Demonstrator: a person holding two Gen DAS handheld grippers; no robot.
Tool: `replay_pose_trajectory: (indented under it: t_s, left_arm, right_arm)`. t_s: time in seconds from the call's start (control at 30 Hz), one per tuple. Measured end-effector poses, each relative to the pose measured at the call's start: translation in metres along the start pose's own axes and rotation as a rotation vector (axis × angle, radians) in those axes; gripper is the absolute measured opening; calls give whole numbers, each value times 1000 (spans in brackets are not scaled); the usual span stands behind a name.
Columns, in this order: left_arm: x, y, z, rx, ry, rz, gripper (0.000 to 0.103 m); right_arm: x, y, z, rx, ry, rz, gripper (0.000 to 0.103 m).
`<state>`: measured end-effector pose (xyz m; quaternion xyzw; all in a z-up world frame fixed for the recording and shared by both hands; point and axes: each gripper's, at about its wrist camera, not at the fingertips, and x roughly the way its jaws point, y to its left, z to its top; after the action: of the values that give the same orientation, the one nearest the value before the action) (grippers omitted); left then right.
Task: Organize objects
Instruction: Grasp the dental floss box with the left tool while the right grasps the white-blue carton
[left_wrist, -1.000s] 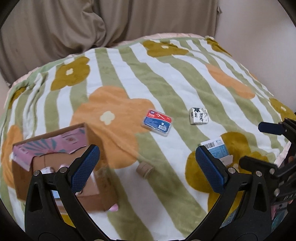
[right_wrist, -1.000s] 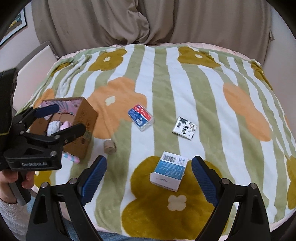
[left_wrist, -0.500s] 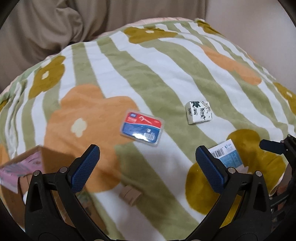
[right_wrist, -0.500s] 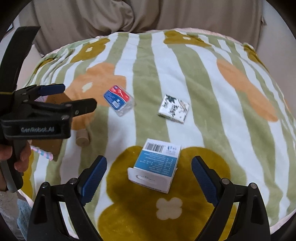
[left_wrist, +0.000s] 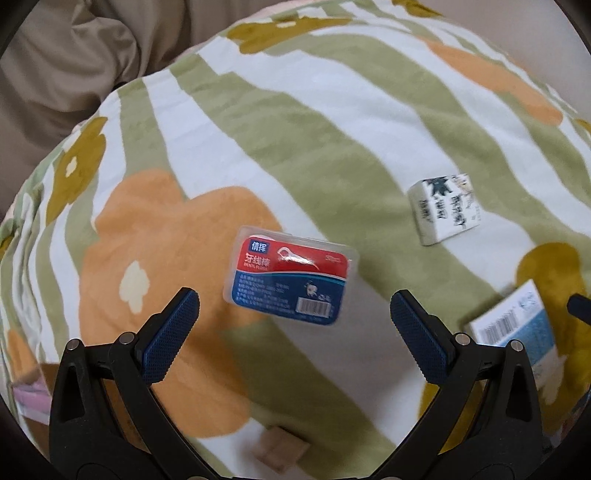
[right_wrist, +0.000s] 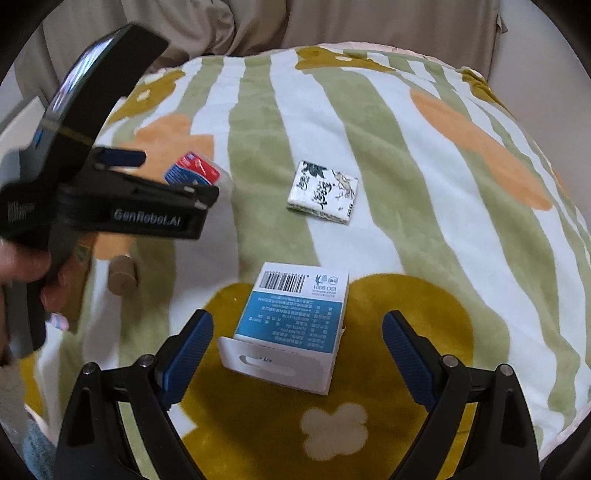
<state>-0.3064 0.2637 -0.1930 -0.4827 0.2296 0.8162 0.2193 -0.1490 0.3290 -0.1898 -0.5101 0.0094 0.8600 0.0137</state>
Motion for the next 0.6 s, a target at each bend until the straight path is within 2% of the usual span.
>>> replay_pose_trajectory:
  t_s: [0.13,0.3,0.43,0.57,0.6]
  left_arm:
    - [14,3,5,11,25,10,103]
    - [32,9,7,1,55,11,103]
    - [40,11,7,5,62,14,102]
    - [42,13,7,5,62,-33,81]
    - [42,12,7,6,62,-33,81]
  right_arm:
    - [11,7,2,10,17,-3,91]
    - [22,16,8,-12,20,-67,91]
    - [31,18,10,-6,39,-82,91]
    - [41,20,9,-11,58,-108,88]
    - [42,20,8,-12,62,-106,85]
